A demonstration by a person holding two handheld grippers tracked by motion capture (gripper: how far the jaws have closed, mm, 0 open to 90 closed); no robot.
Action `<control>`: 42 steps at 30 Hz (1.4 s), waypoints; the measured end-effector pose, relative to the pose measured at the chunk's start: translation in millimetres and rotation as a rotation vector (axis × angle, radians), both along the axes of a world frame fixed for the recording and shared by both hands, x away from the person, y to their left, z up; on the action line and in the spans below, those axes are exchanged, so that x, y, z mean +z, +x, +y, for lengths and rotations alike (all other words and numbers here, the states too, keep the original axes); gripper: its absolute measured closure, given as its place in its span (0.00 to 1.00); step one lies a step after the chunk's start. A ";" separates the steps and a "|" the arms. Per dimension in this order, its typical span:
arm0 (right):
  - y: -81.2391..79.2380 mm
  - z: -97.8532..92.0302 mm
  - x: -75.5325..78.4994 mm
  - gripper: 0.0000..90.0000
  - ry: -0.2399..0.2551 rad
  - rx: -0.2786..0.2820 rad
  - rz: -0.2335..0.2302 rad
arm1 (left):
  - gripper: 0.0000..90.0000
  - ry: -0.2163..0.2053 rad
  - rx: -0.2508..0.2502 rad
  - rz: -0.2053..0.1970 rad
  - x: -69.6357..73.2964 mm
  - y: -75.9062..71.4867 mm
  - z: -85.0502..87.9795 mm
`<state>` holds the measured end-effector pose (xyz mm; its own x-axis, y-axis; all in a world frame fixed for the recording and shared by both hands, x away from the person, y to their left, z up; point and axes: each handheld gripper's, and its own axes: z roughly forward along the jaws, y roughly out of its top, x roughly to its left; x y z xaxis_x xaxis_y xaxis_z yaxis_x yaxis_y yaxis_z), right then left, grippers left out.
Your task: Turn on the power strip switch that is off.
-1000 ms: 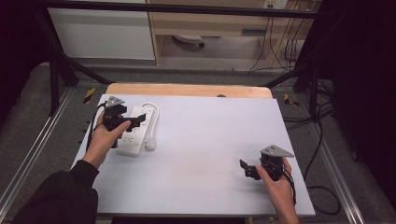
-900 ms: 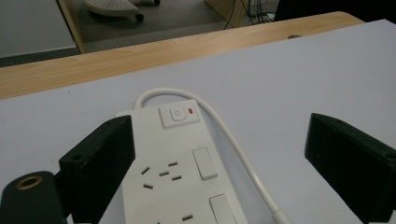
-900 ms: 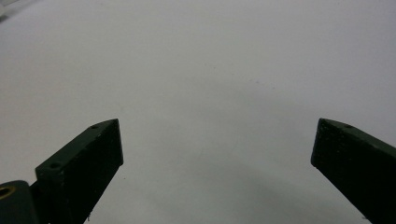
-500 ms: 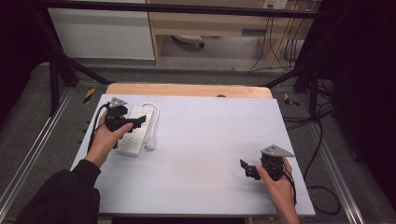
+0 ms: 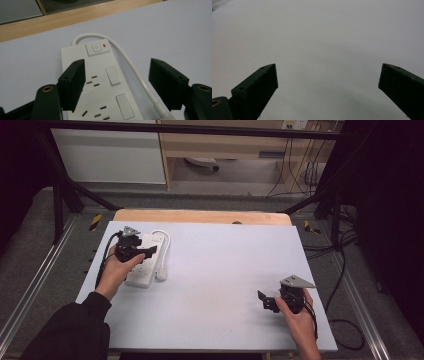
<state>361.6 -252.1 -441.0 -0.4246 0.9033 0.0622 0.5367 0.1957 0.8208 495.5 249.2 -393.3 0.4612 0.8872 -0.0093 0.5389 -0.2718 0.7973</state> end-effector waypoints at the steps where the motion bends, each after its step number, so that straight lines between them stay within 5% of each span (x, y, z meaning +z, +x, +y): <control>1: 0.0 0.0 0.0 0.03 0.000 0.000 0.000 | 0.36 0.001 -0.002 -0.004 -0.1 0.0 -0.5; 9: 0.0 -0.3 0.2 0.03 0.002 0.001 0.003 | 0.56 0.021 -0.006 0.005 -3.7 1.6 -4.3; 22: 0.6 -4.0 0.6 0.03 0.005 -0.004 -0.006 | 0.76 -0.010 -0.016 0.034 -11.4 6.9 -4.5; 42: 0.5 -3.2 0.4 0.03 -0.003 0.001 -0.001 | 0.92 -0.021 -0.042 0.081 -22.3 7.6 -4.6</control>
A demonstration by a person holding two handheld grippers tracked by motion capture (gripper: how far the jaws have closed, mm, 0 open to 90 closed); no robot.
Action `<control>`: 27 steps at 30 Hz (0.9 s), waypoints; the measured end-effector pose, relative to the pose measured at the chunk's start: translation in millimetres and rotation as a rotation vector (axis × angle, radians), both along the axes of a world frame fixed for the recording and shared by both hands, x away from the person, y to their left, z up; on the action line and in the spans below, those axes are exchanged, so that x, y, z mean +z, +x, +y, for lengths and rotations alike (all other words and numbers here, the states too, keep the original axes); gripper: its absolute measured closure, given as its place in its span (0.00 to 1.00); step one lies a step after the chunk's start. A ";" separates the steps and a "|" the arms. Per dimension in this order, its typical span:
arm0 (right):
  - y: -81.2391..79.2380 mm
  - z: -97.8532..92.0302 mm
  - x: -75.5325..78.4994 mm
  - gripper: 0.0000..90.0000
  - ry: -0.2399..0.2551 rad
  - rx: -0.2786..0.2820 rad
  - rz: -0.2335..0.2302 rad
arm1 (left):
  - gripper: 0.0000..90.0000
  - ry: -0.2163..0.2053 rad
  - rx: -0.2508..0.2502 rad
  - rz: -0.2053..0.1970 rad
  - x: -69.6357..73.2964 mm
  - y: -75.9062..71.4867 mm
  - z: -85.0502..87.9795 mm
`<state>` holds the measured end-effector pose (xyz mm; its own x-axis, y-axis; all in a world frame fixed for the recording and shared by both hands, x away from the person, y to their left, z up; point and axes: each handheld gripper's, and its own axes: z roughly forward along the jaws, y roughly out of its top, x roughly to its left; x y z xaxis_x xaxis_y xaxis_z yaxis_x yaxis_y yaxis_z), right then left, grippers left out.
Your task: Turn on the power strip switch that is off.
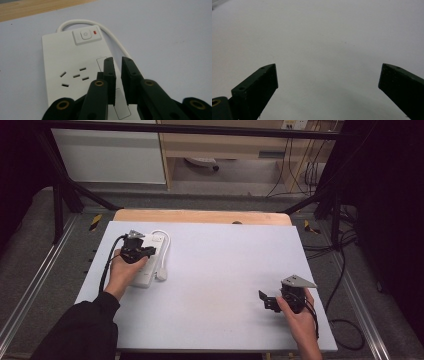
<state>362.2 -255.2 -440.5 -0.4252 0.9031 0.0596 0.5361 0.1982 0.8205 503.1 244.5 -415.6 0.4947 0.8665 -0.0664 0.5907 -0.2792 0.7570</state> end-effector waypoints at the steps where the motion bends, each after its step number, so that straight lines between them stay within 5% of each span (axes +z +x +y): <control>1: 0.2 0.1 -0.2 0.03 -0.001 0.002 0.000 | 0.93 0.004 0.000 0.005 -1.1 -0.1 0.1; 27: 0.0 1.2 -0.3 0.03 -0.002 0.007 0.003 | 1.00 -0.002 -0.011 0.028 -9.1 -5.1 1.1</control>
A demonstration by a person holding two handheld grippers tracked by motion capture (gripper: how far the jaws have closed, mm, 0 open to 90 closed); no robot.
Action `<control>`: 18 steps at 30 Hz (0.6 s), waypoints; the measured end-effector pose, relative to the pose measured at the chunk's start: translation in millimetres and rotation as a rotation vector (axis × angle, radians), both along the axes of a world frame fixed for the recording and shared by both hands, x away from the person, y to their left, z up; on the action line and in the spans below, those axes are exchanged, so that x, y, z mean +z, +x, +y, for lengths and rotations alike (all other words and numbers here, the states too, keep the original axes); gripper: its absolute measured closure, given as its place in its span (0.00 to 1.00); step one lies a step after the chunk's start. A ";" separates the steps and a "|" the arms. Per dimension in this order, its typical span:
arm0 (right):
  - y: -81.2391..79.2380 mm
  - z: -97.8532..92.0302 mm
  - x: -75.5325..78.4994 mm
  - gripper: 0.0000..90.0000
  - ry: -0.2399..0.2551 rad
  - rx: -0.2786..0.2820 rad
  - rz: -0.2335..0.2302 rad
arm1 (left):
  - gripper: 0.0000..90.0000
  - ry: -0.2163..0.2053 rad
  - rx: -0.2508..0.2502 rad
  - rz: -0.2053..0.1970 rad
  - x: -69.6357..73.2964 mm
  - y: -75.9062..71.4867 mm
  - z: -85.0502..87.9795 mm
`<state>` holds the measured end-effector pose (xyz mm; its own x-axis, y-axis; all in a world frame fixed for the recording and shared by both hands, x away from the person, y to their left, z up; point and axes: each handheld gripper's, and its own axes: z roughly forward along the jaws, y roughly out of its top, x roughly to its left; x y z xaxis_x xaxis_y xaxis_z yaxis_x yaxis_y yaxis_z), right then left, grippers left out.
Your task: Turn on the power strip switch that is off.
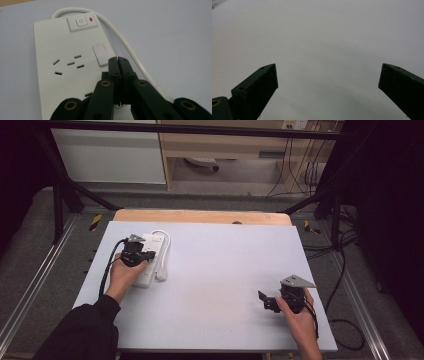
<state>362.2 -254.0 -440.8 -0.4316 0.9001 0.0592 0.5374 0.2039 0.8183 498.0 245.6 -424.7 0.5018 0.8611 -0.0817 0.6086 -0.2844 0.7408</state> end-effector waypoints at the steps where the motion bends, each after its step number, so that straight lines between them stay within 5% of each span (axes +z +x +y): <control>1: 0.0 -0.1 0.0 0.03 0.000 0.000 0.000 | 1.00 -0.001 0.000 -0.001 -0.2 -0.3 0.0; 18: 0.3 1.3 -0.8 0.03 -0.008 0.007 0.004 | 1.00 -0.026 -0.004 0.000 -2.3 -2.2 3.1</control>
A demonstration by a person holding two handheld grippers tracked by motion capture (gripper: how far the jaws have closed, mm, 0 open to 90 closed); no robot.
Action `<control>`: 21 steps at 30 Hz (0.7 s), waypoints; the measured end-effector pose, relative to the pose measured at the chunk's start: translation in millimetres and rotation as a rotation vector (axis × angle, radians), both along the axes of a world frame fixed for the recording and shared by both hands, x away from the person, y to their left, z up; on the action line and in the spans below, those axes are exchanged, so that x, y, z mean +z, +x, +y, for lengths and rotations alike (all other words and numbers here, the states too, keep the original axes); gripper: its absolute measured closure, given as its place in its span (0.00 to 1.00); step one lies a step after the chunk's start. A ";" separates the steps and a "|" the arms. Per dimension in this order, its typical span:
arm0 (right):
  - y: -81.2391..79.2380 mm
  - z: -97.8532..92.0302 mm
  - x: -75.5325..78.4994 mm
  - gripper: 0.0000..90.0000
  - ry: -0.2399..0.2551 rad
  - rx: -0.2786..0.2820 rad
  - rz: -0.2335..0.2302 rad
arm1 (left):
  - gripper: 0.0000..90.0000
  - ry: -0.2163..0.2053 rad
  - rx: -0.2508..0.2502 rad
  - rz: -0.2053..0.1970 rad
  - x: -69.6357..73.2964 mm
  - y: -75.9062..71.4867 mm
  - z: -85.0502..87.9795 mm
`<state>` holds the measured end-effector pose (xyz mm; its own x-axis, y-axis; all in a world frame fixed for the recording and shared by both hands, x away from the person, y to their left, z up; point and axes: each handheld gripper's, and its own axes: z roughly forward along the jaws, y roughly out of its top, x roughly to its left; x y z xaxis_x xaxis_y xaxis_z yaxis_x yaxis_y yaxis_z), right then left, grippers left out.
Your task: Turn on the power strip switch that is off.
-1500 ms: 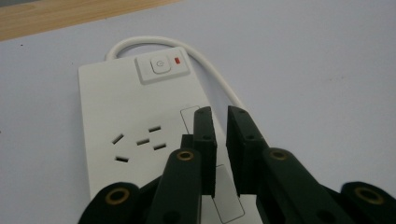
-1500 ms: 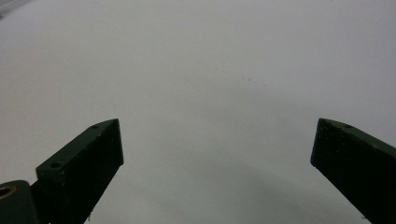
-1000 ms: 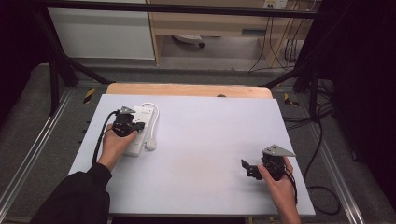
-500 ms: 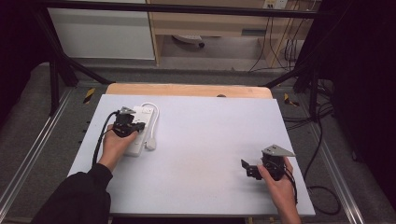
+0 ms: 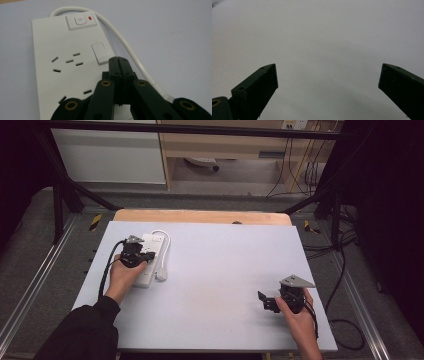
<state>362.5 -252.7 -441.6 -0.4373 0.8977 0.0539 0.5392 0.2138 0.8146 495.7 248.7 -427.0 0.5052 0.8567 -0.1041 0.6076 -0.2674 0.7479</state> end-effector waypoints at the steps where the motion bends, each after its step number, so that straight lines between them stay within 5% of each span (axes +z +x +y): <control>1: 0.3 0.1 0.0 0.03 -0.003 0.002 -0.003 | 1.00 0.000 0.000 0.001 0.0 0.0 0.1; 21: 0.1 0.6 -0.2 0.03 -0.009 0.007 -0.001 | 1.00 -0.005 -0.010 -0.001 -1.2 0.9 1.0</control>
